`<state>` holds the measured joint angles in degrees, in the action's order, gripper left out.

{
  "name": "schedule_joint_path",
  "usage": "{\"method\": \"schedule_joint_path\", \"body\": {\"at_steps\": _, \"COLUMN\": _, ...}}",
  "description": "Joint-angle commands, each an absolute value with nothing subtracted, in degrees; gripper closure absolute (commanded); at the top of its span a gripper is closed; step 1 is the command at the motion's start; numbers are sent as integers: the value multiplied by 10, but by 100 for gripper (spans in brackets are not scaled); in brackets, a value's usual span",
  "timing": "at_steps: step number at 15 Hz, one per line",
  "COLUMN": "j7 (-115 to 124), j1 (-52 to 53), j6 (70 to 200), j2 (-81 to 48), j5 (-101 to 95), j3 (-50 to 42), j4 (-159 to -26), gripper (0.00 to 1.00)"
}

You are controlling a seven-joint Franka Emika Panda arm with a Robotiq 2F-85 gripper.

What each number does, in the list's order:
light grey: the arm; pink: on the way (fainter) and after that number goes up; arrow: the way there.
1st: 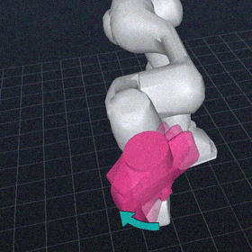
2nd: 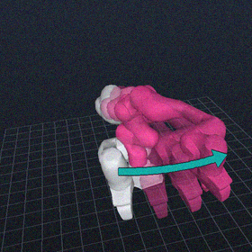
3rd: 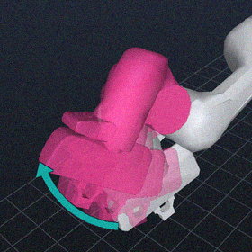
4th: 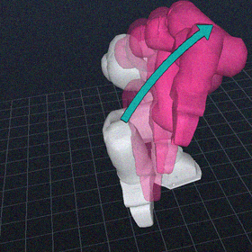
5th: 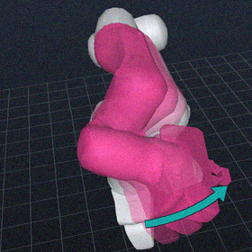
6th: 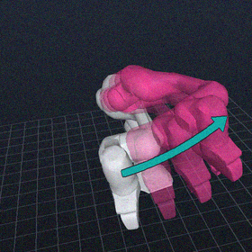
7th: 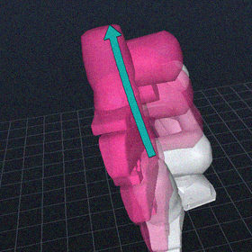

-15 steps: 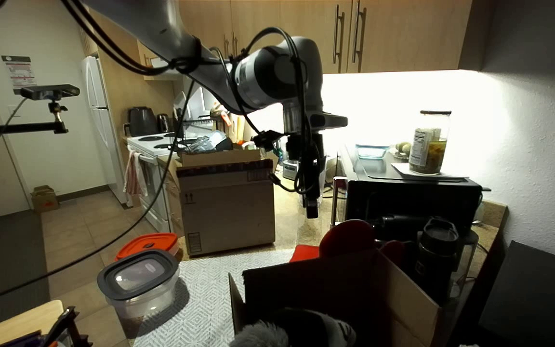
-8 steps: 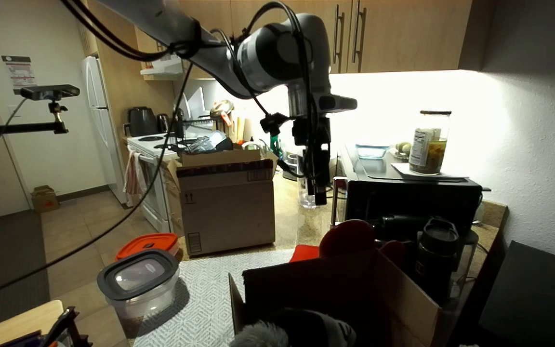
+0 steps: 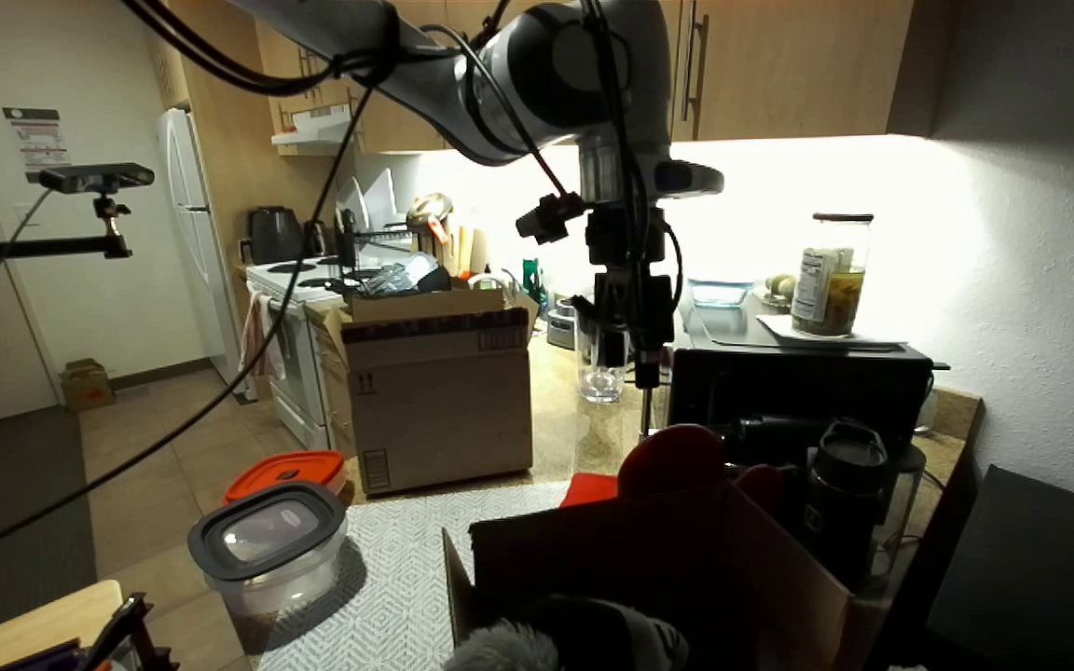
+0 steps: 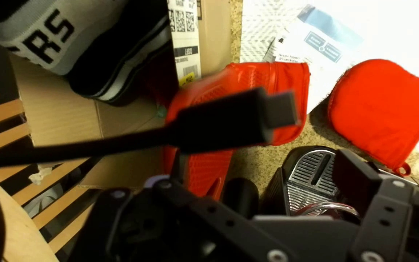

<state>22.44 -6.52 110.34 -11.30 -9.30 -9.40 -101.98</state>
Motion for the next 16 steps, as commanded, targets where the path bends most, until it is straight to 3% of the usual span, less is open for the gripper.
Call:
{"method": "schedule_joint_path", "body": {"at_steps": 1, "j7": 187, "j1": -78, "j6": 1074, "j2": -131, "j5": -75, "j3": -98, "j4": -990, "gripper": 0}}
{"method": "schedule_joint_path", "body": {"at_steps": 16, "j7": 182, "j1": -90, "j6": 1027, "j2": -234, "j5": -82, "j3": -110, "j4": -895, "gripper": 0}}
